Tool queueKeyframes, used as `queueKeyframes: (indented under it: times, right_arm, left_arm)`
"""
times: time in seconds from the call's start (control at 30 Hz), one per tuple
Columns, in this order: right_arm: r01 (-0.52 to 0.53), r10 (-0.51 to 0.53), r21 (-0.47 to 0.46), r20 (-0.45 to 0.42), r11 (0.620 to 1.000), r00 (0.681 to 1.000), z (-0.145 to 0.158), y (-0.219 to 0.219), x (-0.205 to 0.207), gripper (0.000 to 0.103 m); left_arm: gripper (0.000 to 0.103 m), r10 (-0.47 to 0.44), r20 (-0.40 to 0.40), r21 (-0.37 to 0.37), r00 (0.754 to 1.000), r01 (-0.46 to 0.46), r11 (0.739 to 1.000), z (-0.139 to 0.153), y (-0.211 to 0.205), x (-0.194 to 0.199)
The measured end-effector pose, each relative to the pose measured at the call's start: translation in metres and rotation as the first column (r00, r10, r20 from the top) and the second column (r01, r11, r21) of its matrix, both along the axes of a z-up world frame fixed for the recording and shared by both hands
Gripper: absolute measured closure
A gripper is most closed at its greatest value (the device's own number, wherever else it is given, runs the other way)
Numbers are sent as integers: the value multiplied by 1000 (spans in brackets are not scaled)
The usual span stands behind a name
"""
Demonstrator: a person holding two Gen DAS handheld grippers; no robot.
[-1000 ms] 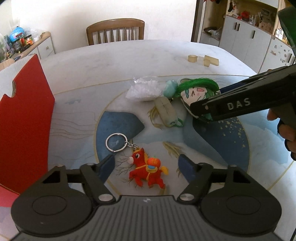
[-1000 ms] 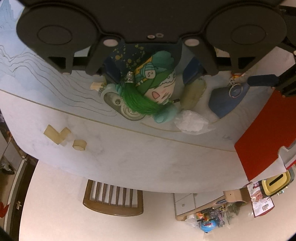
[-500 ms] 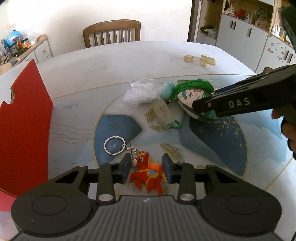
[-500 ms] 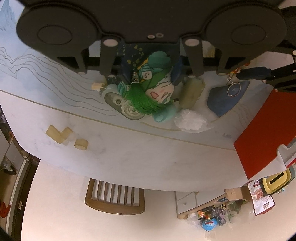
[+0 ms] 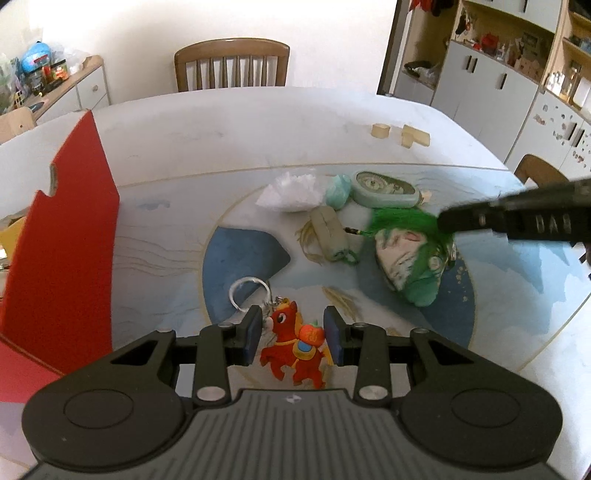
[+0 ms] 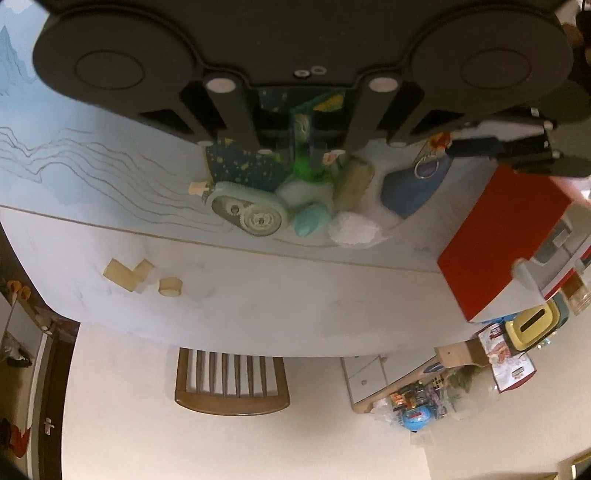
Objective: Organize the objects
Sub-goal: 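Grasp red horse keychain with left tool while right tool grasps green-haired plush doll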
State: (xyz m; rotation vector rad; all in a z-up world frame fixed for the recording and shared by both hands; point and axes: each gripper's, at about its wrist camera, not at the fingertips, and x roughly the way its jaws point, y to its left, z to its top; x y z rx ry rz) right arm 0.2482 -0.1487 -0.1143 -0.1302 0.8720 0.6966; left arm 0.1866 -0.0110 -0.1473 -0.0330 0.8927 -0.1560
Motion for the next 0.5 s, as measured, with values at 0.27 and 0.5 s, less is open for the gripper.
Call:
queueKeyframes:
  times: [0.27, 0.5]
  right_arm:
    - [58, -58, -3, -5, 998, 998, -11, -11, -3, 38]
    - [68, -68, -5, -75, 998, 995, -33, 1, 3, 25]
  left_arm:
    - [67, 7, 1, -18, 1000, -7, 1000, 8, 5, -7]
    - [67, 16, -3, -25, 1000, -16, 1000, 13, 7, -12]
